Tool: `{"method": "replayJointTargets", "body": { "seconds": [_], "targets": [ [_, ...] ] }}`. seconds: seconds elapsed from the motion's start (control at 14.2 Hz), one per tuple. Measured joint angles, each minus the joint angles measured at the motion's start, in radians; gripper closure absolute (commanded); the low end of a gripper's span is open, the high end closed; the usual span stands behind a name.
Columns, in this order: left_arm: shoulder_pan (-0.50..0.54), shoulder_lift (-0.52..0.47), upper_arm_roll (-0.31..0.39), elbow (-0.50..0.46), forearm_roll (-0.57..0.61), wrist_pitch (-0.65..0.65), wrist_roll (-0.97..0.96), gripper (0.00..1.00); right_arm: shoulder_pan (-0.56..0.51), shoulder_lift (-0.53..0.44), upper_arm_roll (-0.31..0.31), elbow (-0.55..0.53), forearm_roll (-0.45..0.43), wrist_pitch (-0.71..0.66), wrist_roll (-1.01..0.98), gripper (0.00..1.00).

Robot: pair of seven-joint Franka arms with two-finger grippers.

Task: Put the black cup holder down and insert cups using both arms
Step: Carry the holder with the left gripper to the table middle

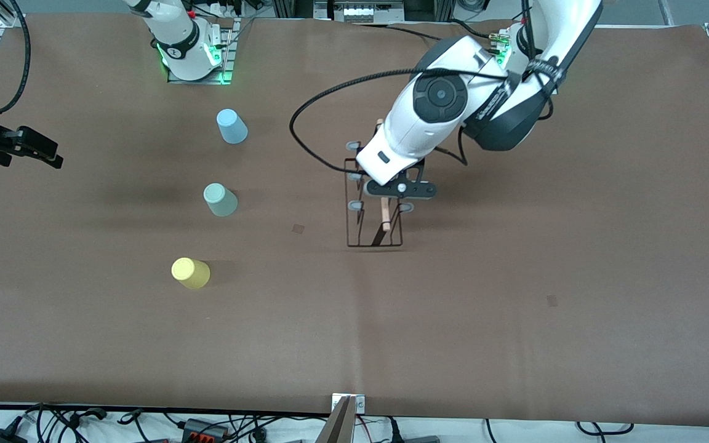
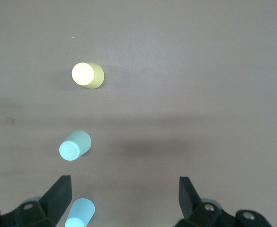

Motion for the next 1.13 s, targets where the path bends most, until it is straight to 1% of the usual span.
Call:
{"method": "replayJointTargets", "body": {
  "seconds": [0.14,0.42,0.64,0.92,1.13],
  "targets": [
    [-0.027,0.036,0.001,0.021,0.000,0.044,-0.035,0.99,0.000,0.000,0.000,0.000,0.000,0.001,0.000,0.00],
    [-0.102,0.107,0.008,0.025,0.010,0.146,-0.095,0.98,0.000,0.000,0.000,0.000,0.000,0.001,0.000,0.00],
    [-0.130,0.153,0.016,0.026,0.021,0.195,-0.120,0.97,0.000,0.000,0.000,0.000,0.000,0.002,0.000,0.00],
    [-0.149,0.188,0.023,0.029,0.022,0.249,-0.192,0.97,0.000,0.000,0.001,0.000,0.000,0.008,0.000,0.00],
    [-0.155,0.194,0.024,0.030,0.022,0.253,-0.207,0.97,0.000,0.000,0.001,0.000,0.000,0.008,-0.001,0.00]
  ]
}}
